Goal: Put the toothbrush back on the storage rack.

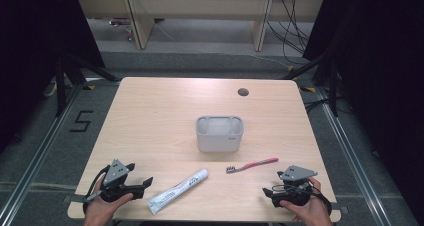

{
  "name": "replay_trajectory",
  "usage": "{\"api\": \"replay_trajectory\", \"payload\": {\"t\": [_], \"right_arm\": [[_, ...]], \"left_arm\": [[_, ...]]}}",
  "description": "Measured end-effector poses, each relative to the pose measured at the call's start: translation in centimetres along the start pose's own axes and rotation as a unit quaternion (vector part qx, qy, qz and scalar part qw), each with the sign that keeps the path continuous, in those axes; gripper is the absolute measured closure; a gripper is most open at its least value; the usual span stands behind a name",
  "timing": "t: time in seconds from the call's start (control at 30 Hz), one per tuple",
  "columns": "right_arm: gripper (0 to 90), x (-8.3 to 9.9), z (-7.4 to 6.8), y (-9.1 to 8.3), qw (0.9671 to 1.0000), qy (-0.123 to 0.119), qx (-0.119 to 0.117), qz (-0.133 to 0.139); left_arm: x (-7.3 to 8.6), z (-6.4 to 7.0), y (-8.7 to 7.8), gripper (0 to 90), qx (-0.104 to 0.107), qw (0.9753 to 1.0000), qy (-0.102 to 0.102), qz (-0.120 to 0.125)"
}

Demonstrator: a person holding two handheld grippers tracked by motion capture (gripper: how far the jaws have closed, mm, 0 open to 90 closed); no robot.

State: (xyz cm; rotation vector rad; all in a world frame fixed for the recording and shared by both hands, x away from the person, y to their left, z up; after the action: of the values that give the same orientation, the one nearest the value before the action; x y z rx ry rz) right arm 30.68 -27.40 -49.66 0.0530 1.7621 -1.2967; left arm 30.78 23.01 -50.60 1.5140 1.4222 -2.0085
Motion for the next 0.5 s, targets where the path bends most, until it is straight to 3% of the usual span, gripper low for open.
{"api": "replay_trajectory", "payload": {"t": [0.23,0.27,0.33,0.5], "right_arm": [[23.1,-0.4,-0.4,-0.1,0.9999,0.002,-0.008,-0.010],[22.7,-0.9,-0.2,-0.1,0.9998,-0.016,-0.005,-0.008],[22.5,-1.3,-0.2,-0.1,0.9995,-0.026,-0.009,-0.014],[16.8,-2.1,-0.1,-0.4,0.9993,-0.032,0.001,-0.017]], "left_arm": [[0.0,0.0,0.1,17.3,-0.001,1.0000,0.001,-0.001],[0.1,0.0,0.0,17.3,-0.003,1.0000,0.000,-0.003],[0.1,-0.1,0.1,17.3,-0.001,1.0000,0.001,-0.003],[0.0,0.0,0.0,17.3,-0.002,1.0000,0.001,-0.003]]}}
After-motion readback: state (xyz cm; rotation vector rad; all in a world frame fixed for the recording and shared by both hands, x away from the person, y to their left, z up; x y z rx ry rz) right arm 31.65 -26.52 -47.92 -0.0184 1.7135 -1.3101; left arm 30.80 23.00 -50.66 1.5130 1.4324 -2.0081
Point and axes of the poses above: each handheld gripper's, and its own axes: y roughly forward along the jaws, x roughly out of its underside, z roughly to its right, the point moved 1 cm from there along y, roughly forward along the jaws, and after that the axes turned 5 degrees about y, right-handed, at the moved point
